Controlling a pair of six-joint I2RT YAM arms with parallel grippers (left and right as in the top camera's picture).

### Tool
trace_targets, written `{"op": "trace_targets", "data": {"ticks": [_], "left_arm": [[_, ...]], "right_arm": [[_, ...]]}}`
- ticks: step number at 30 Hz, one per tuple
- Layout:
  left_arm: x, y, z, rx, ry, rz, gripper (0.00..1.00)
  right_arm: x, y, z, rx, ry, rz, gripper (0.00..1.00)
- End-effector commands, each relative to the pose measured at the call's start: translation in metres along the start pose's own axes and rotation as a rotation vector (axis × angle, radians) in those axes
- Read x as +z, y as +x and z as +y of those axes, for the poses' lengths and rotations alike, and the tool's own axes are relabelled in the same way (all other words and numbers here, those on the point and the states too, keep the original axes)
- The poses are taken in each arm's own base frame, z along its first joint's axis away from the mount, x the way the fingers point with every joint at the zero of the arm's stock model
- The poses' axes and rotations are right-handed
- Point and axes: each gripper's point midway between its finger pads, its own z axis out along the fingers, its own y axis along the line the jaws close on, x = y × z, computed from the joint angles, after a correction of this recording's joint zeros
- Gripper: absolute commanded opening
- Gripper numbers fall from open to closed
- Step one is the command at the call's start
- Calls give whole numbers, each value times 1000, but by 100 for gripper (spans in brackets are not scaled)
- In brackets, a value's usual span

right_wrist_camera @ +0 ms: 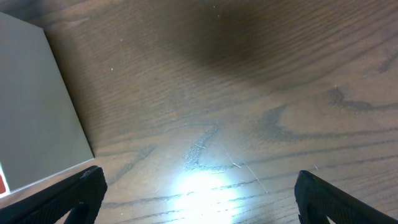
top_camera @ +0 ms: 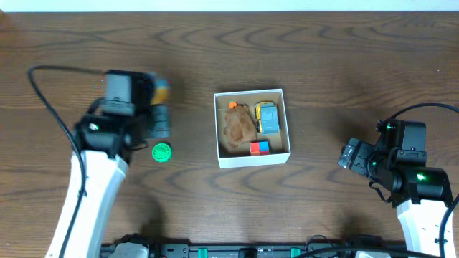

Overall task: Pack container
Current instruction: 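Close the left gripper on the yellow duck and lift it, then carry the duck over the box with the left gripper and release it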

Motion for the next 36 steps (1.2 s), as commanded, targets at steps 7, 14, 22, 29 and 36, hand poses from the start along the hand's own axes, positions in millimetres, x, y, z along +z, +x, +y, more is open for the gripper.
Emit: {"op": "trace_targets", "data": {"ticks": [7,14,22,29,36], "left_arm": [[9,3,-137,517,266,-80,6],[66,27,-173,596,288,41,6],[101,67,-185,624,283,199,6],[101,76,-181,632,273,237,6],[99,86,-174,636,260,286,36]], "right_arm": [[1,0,0,-14,-3,-2,98],[1,0,0,-14,-3,-2,98],[1,0,0,-14,-3,-3,98],[1,-1,0,-14,-3,-4,98],[1,-1,0,-14,-4,-5,98]]}}
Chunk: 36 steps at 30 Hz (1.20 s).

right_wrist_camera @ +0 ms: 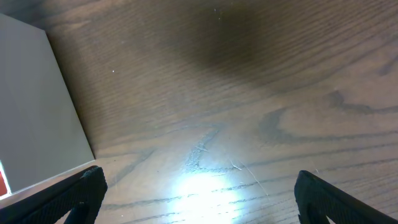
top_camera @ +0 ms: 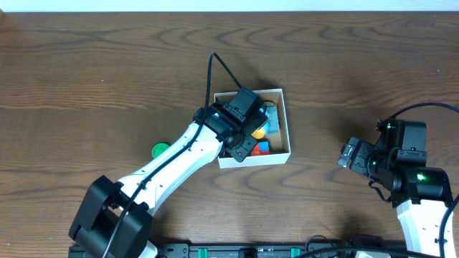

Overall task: Pack container
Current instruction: 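Carry the duck over the box with the left gripper and release it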

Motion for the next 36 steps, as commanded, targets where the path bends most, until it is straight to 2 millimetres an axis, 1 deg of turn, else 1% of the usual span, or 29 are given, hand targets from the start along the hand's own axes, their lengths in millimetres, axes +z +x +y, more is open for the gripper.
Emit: {"op": "trace_targets", "data": {"ticks": [1,2,3,4,10,14,17,19,23,24,25,27,28,29,31,34,36], "left_arm": [[-4,-1,-2,-8,10,-6,41],[-4,-1,-2,-8,10,-6,52],[-4,-1,-2,-8,10,-6,65],[-4,-2,-2,-8,10,-6,70],[-4,-2,-1,-10,7,-9,72],[-12,-4,9,-10,-55,-27,72],[-25,-8,17,-11,-103,-67,72],[-38,-15,18,-10,-114,-115,73],[-65,-38,18,-20,-120,-259,73],[-70,-44,18,-37,-120,-294,71],[-73,-52,18,-63,-116,-331,66],[-76,-63,18,-107,-109,-377,52],[-75,-67,19,-118,-106,-389,39],[-72,-69,19,-128,-104,-392,31],[-63,-71,20,-145,-101,-383,20],[-45,-71,20,-147,-95,-347,18],[-29,-68,20,-148,-94,-310,19]], "right_arm": [[1,1,-1,-12,-1,1,98],[1,1,-1,-12,-1,1,98],[1,1,-1,-12,-1,2,98],[1,1,-1,-12,-1,2,98],[1,1,-1,-12,-1,2,98],[1,1,-1,-12,-1,1,98],[1,1,-1,-12,-1,1,98],[1,1,-1,-12,-1,1,98],[1,1,-1,-12,-1,2,98],[1,1,-1,-12,-1,2,98],[1,1,-1,-12,-1,2,98],[1,1,-1,-12,-1,2,98],[1,1,-1,-12,-1,2,98],[1,1,-1,-12,-1,2,98],[1,1,-1,-12,-1,2,98],[1,1,-1,-12,-1,2,98],[1,1,-1,-12,-1,2,98]]}}
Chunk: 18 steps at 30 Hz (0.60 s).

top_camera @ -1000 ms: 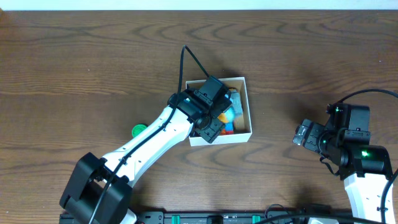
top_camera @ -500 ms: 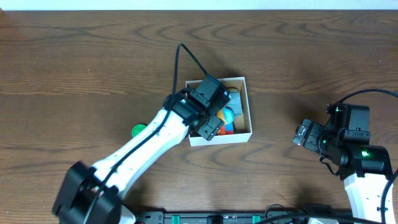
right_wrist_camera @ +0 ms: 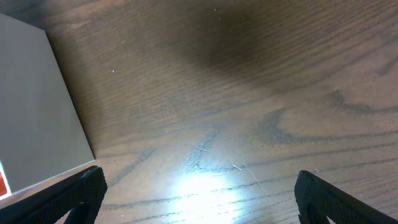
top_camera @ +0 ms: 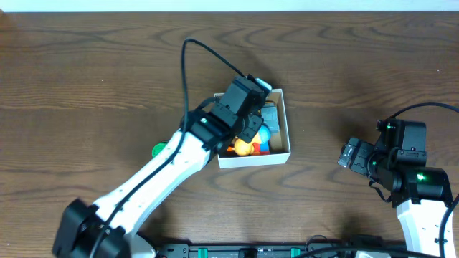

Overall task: Pack container
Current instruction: 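Carry the duck over the box with the left gripper and release it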

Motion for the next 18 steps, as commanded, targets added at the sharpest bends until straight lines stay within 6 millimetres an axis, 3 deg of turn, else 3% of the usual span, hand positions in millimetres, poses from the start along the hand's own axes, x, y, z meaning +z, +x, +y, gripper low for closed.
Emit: {"op": "trace_targets", "data": {"ticks": [1,4,7,11,18], "left_arm": [[22,11,0,-21,-7,56,19],[38,23,-3,-27,5,107,19],[45,34,-21,-41,108,155,19],[39,45,-40,-99,214,213,19],[22,55,-39,-129,209,260,13]], "right_arm": [[1,1,-1,-12,-1,3,98],[1,1,-1,-12,-1,3,98],[1,1,-1,-12,-1,4,98],[1,1,-1,-12,-1,2,98],[1,0,0,-12,-3,-2,98]]}}
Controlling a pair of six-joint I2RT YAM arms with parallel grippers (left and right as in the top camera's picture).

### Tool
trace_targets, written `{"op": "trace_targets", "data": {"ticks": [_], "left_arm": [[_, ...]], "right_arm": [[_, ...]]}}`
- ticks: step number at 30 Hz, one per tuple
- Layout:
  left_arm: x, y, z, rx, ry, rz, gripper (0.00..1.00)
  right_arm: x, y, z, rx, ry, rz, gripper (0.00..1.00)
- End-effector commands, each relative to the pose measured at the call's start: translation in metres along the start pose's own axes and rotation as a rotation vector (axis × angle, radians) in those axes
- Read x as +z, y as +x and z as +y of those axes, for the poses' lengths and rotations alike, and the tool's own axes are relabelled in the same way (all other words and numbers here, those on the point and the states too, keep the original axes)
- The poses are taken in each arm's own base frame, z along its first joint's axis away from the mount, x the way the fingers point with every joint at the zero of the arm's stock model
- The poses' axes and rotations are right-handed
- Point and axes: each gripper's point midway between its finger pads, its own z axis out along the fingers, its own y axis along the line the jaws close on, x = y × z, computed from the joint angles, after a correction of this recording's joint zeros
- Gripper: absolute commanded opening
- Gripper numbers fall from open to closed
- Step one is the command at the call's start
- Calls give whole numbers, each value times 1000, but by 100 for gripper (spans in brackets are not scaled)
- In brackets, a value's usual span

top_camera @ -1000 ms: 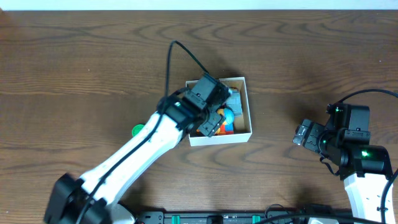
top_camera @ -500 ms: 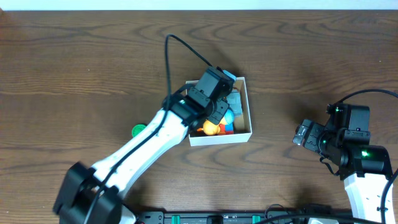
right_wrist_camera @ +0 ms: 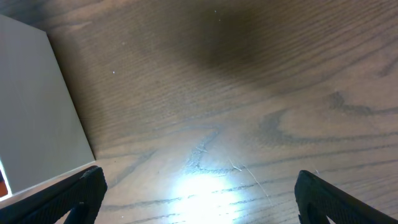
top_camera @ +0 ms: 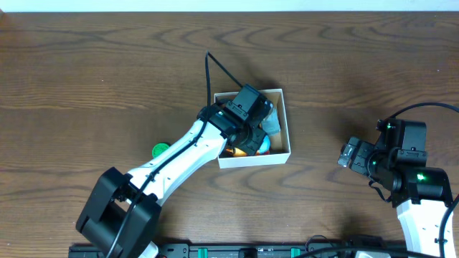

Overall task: Pack container
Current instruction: 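Carry the duck over the box with the left gripper and release it, then move the left gripper back to the green round lid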

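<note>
The white box (top_camera: 285, 115) stands mid-table with several small toys in it; orange (top_camera: 234, 150), blue (top_camera: 267, 144) and grey (top_camera: 272, 124) bits show around the arm. My left gripper (top_camera: 251, 135) reaches down into the box, and its wrist hides the jaws and most of the contents. A green disc (top_camera: 161, 151) lies on the table left of the box. My right gripper (top_camera: 348, 155) rests to the right of the box, open (right_wrist_camera: 199, 199) over bare wood, holding nothing. The box's outer wall (right_wrist_camera: 31, 112) fills the left of its wrist view.
The brown wooden table (top_camera: 358, 64) carries only the box and the disc. The left arm's cable (top_camera: 209, 72) loops above the box's far left corner. The right arm's base sits at the near right corner.
My left gripper has shifted a little toward the near side of the box and sits lower over the toys. The yellow-orange piece is mostly covered. The right arm has not moved.
My left gripper was first at the table's left, above the green disc, with an orange-and-blue piece beside it. Then it was over the box, and that piece was gone from the table. It has stayed in the box since. The disc and right arm never moved.
</note>
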Motion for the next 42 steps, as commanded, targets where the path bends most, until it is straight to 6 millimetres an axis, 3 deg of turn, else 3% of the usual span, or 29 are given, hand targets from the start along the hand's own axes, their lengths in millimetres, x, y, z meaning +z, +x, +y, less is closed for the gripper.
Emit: {"op": "trace_targets", "data": {"ticks": [1,8,13,14,16,17,18,19,20,23,27,32,42], "left_arm": [[-17,-5,-10,-15,39,-33,14],[-39,-11,-13,-4,41,-88,14],[-57,-19,5,-6,-76,-158,17],[-63,-21,11,-9,-113,-175,21],[-78,-23,25,-26,-182,-211,44],[-89,-23,32,-40,-201,-231,50],[-100,-24,39,-64,-210,-253,63],[-110,-23,46,-101,-218,-274,93],[-122,-22,55,-144,-228,-296,98],[-159,-11,93,-307,-274,-358,98],[-188,26,153,-597,-358,-358,98],[-171,79,195,-887,-414,-219,98],[-84,115,210,-967,-377,100,98]], "right_arm": [[1,1,-1,-12,-1,2,98],[1,1,-1,-12,-1,2,98],[1,1,-1,-12,-1,3,98],[1,1,-1,-12,-1,3,98],[1,2,-1,-12,-1,5,98],[1,2,-1,-12,0,6,98],[1,2,-1,-12,0,5,98],[1,2,-1,-12,0,5,98],[1,2,-1,-12,-1,5,98],[1,1,-1,-12,-1,4,98],[1,1,0,-12,-2,2,98],[1,1,0,-11,-2,2,98],[1,2,-1,-12,0,9,98]]}}
